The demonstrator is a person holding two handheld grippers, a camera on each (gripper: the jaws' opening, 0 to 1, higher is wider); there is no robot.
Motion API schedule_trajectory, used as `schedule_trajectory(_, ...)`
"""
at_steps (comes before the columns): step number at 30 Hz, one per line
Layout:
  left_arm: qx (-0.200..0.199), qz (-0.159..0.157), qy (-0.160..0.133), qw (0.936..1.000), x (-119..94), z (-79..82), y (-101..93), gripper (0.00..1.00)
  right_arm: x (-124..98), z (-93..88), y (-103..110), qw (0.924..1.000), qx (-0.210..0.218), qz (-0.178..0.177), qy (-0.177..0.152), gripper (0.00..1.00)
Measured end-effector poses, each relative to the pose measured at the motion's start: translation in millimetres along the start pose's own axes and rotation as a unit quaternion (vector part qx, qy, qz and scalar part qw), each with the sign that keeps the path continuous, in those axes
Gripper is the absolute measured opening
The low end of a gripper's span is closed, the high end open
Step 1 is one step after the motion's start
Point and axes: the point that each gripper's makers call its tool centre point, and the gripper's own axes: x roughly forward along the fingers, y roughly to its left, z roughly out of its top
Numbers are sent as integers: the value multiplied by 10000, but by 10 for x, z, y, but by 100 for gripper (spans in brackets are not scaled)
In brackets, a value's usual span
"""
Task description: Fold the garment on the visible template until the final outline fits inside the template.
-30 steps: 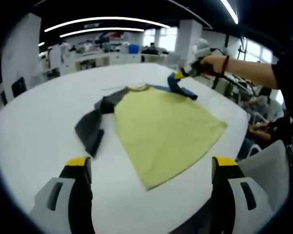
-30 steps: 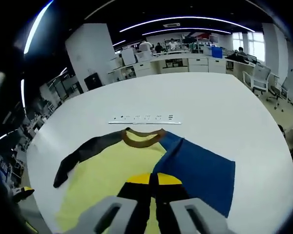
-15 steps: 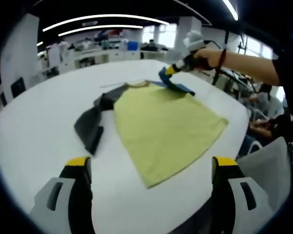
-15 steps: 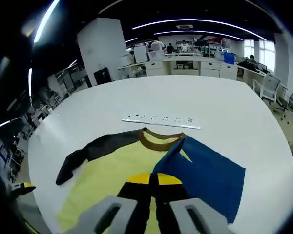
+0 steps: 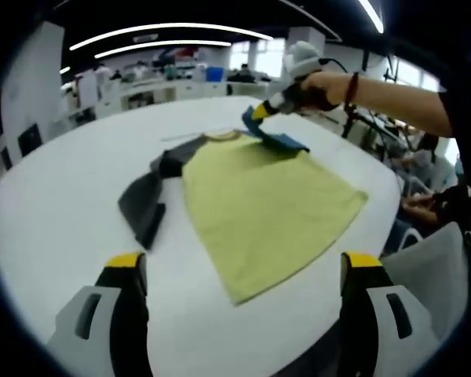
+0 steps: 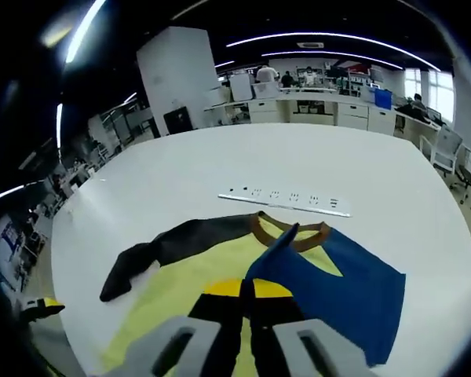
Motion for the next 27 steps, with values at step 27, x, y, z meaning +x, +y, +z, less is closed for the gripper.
schedule_trajectory(27, 9, -30, 32, 10000, 24, -8, -4, 99, 155, -16, 594, 9968, -677, 395, 141, 0)
